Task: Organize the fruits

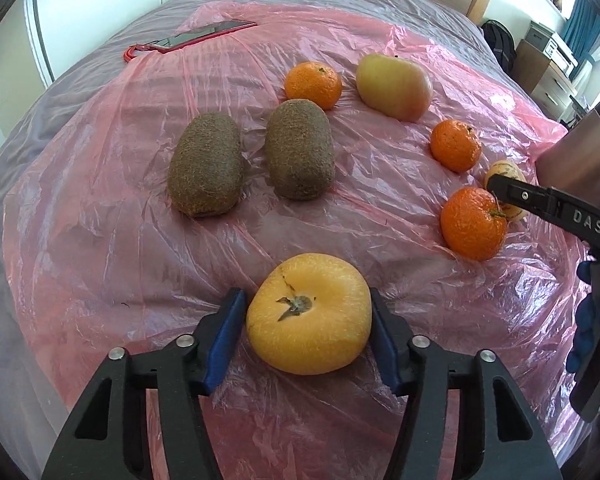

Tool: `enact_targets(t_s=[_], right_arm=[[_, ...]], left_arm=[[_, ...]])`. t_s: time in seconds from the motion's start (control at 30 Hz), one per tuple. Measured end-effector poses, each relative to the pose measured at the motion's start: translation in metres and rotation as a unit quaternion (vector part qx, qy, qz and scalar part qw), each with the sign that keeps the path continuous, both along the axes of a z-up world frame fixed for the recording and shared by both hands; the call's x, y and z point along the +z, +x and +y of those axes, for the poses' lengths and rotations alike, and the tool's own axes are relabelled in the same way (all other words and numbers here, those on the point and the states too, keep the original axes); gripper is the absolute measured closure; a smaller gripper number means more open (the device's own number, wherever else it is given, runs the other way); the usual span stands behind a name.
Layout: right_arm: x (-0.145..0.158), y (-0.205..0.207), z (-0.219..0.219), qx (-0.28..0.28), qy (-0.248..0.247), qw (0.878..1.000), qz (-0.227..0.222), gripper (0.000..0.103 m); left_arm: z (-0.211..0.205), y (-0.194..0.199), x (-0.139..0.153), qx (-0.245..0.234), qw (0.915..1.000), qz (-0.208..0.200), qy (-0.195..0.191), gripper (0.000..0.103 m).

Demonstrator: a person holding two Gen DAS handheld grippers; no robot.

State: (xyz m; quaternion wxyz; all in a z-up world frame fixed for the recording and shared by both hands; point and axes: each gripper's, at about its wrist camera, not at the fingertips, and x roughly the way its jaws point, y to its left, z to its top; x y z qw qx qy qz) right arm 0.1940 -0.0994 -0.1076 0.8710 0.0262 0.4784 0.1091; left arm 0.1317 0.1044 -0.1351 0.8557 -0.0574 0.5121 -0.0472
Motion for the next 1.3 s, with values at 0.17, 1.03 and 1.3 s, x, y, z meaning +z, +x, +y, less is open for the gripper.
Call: enact_targets(t_s=[0.17,1.03,1.3], right_arm=[[-0.009,0.007,-0.001,-0.004,0.002,1.000,0.019,0.030],[-0.011,0.012,-0.010,-0.030,0.053,0.998,0.022,0.032],[-0.001,0.003,-0.015,-0.022,0.050,0.998,0.015,0.033]], left_arm=[[-0.003,0.000,-0.002,-0.007,1.0000,-0.001,0.006,0.055],[0.000,-0.002,0.002,-0.007,0.9999,-0.005,-0.006,0.057],[0.002,-0.013,0.015,0.001,0.9996,-0.023,-0.015,0.057]])
